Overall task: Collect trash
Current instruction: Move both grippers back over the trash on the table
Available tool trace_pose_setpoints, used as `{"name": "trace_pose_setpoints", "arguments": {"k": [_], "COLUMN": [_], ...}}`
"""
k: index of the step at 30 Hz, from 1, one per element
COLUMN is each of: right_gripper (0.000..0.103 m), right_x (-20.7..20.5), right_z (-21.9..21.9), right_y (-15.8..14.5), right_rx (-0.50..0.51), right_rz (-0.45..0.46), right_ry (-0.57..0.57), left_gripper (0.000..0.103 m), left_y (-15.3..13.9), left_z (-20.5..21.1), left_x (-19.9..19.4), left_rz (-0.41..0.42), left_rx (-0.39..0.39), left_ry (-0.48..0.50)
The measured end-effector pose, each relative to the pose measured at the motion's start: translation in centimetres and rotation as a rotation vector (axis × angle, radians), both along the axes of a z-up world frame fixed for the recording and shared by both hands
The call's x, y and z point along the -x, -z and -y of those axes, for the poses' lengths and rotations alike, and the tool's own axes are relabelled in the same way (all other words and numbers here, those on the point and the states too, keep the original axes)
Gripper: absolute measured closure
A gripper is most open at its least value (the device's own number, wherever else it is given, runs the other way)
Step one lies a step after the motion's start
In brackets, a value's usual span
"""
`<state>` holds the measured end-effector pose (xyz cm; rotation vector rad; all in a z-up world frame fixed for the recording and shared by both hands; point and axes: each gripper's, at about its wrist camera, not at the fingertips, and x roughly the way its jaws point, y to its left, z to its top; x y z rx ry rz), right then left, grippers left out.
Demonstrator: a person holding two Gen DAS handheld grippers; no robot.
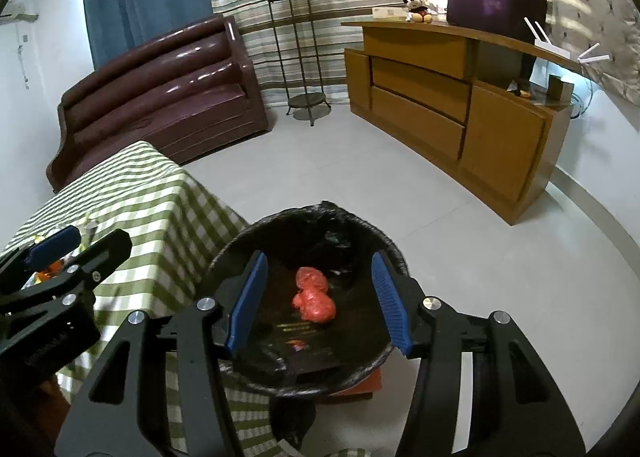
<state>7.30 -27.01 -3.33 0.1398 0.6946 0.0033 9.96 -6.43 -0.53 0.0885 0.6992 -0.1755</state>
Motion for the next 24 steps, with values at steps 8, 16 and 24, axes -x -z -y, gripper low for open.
{"name": "trace_pose_setpoints", "arguments": {"k": [8, 16, 24], "right_gripper": [0.05, 0.05, 0.05], "right_x": [1.5, 2.8, 4.1], "right_z": [-4.2, -9.2, -14.8], "right_y": [-1.3, -2.4, -2.7], "right_rx": [-0.001, -0.006, 0.002], "right_rz": [0.008, 0.018, 0.015], "right_ry": [-0.086, -0.19, -0.299], "left_gripper": [0.03, 0.03, 0.029], "left_y": [-1.2, -1.9, -1.2], "left_z": [-4.8, -10.4, -16.7], "left_x": [2.2, 4.4, 6.2], "left_rz": [0.001, 0.008, -0.011], "left_rx": [-0.006, -0.023, -0.037], "left_ry": [-0.083, -0.185, -0.294]}}
